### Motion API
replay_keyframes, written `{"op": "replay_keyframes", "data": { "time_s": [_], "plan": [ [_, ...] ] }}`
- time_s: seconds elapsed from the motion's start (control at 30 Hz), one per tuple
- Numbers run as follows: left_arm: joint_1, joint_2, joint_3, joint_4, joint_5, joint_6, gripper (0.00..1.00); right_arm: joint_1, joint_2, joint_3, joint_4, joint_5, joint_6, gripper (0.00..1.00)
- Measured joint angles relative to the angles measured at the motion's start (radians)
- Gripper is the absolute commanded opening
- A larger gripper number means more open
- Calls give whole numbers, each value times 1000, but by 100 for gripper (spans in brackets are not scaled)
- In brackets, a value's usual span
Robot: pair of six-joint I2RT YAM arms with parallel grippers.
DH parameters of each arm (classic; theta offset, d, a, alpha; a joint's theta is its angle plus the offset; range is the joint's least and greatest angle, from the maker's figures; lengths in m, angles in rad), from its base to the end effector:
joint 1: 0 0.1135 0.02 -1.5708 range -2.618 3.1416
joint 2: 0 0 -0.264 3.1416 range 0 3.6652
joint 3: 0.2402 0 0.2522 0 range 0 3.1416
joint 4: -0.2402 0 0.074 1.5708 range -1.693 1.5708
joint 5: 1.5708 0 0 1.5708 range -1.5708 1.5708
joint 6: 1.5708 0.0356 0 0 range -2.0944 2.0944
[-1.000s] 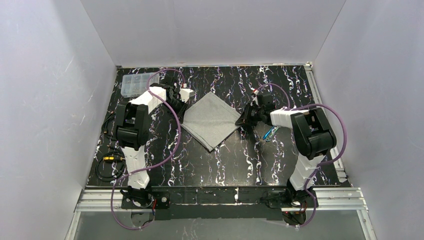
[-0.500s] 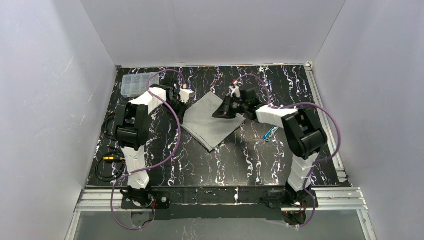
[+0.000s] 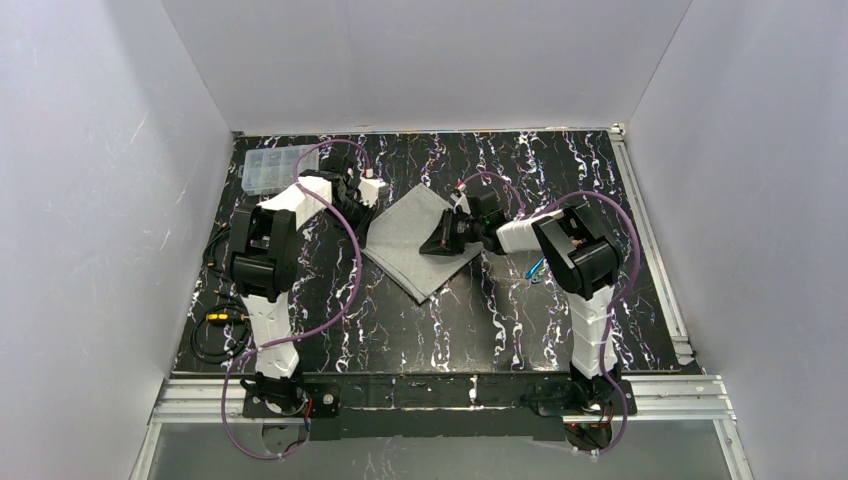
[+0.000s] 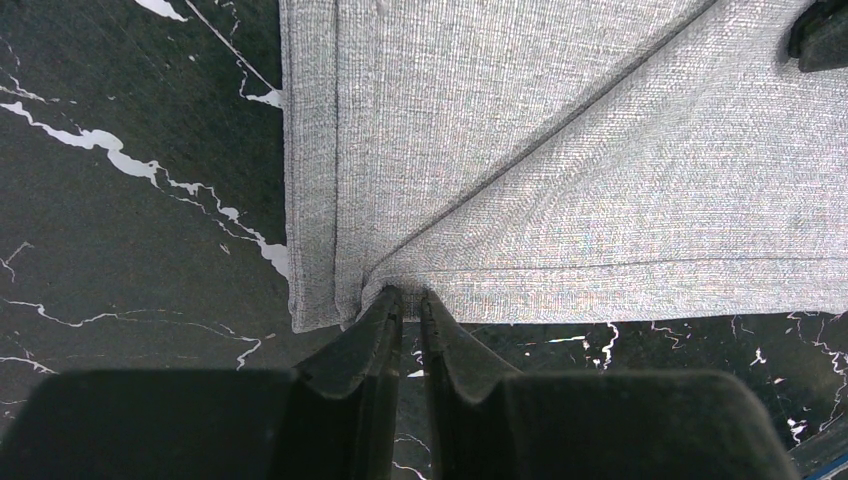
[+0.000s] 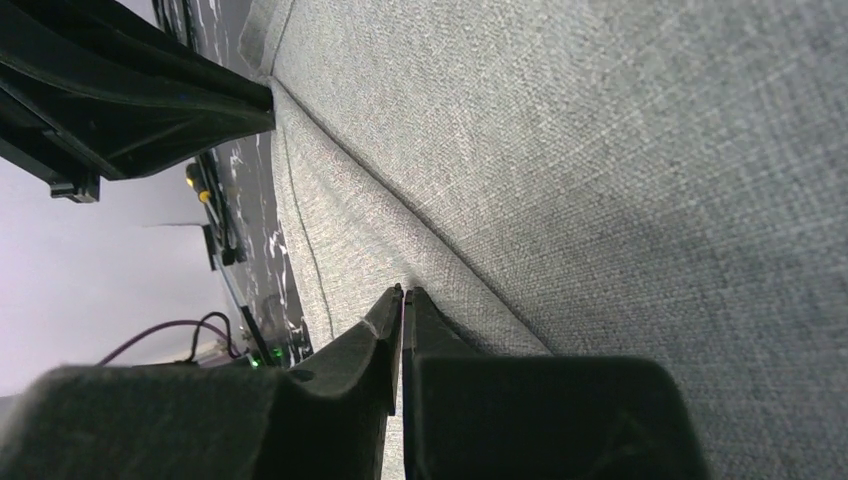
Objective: Fold the napkin into a case and place the utensils inside
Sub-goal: Smooth out the top corner of the square-folded napkin at the center of the board.
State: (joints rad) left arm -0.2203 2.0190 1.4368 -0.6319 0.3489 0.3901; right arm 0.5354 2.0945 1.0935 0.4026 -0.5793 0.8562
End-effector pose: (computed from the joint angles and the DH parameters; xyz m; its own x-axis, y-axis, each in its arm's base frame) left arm 0.3970 -0.1014 0.1662 -0.7233 0.5282 -0.4448 0.6454 0.7461 -0.1635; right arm 0.3517 0.2313 0.1098 -0.9338 0.1810 -0.3085 -0.1687 0.5375 0.8262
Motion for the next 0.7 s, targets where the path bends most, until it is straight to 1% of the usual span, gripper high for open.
{"op": "replay_keyframes", "data": {
  "time_s": [0.2,0.47,0.7],
  "plan": [
    [0,-3,-6,7,0,0,11,10,-15,44,-88,20,-66,17],
    [0,-5,-9,10,-2,1,11,17,-13,105,-80,25,-45,14],
    [0,-5,-9,11,-4,4,10,17,43,108,-77,33,-47,13]
  ]
}}
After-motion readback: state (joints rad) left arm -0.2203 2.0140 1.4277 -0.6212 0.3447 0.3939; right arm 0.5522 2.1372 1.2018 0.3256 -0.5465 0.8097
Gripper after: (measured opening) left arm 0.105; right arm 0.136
